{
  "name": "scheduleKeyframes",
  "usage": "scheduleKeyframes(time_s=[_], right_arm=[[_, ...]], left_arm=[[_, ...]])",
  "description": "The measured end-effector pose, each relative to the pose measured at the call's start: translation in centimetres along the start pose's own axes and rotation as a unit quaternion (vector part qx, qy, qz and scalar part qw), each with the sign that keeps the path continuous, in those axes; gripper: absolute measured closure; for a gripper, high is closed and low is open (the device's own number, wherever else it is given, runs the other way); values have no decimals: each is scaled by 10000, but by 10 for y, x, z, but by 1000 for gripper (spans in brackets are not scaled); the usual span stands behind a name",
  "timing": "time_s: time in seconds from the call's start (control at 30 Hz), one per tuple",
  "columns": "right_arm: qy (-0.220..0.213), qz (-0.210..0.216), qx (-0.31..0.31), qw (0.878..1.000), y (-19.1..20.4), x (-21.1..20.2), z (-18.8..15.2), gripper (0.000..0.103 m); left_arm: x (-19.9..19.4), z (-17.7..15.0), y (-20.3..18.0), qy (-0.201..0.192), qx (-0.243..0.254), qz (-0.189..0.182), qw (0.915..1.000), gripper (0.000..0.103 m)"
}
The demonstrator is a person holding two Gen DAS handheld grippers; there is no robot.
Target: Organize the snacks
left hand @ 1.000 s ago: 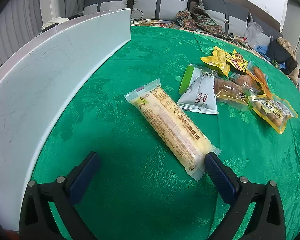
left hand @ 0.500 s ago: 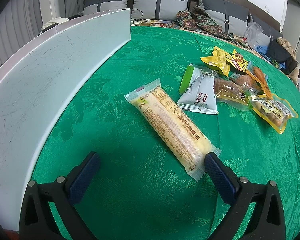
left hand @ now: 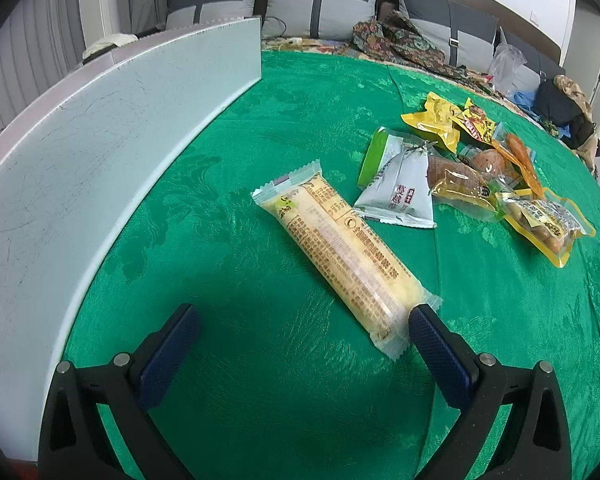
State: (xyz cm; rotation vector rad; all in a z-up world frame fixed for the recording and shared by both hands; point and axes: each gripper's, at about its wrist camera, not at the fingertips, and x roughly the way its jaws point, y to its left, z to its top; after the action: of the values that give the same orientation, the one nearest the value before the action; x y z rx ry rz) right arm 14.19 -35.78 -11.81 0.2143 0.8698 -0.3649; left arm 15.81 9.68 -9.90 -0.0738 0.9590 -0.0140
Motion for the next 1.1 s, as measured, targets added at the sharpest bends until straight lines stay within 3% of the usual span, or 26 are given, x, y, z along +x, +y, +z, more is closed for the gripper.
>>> scheduleKeyframes(time_s=[0.1,0.2,0.37,0.43,0.53,0.57,0.6,0.63,0.67,0.73,0.8,0.83,0.9,0.97,1.1], right_arm=[[-1,0,0,10000,0,0,0,9],[-1,0,1,10000,0,0,0,9],[0,-1,1,10000,0,0,0,9],[0,-1,1,10000,0,0,0,9],[1,-1,1,10000,0,0,0,9],[1,-1,1,10000,0,1,0,9],[1,-1,1,10000,-1,1,0,9],[1,-1,1,10000,0,0,0,9],[1,-2,1,10000,0,1,0,9],[0,-1,1,10000,-1,1,0,9],[-1,-1,2,10000,-1,1,0,9],[-1,-1,2,10000,-1,1,0,9],[-1,0,2,10000,-1,1,0,9],[-2,0,2,10000,-1,1,0,9],[-2,1,3,10000,0,0,0,9]], left_arm=[[-23,-1,17,-174,-345,-559,9977,1],[-42,7,29,-325,-446,-610,9966,1],[-28,34,14,107,-330,-574,9978,1],[-5,45,3,484,-364,-405,9973,1],[26,50,-8,922,-476,-139,9945,15],[26,50,-16,776,-321,26,9965,30],[25,49,-23,747,-100,58,9971,37],[23,46,-30,713,159,89,9973,59],[20,43,-35,691,439,41,9966,69],[12,33,-37,796,863,-245,9928,72],[2,22,-34,942,1228,-629,9860,72],[0,19,-33,966,1319,-644,9844,71],[-6,14,-28,952,1452,-452,9838,57],[-7,12,-24,874,1371,-331,9861,22],[0,5,-21,725,1068,-249,9913,12]])
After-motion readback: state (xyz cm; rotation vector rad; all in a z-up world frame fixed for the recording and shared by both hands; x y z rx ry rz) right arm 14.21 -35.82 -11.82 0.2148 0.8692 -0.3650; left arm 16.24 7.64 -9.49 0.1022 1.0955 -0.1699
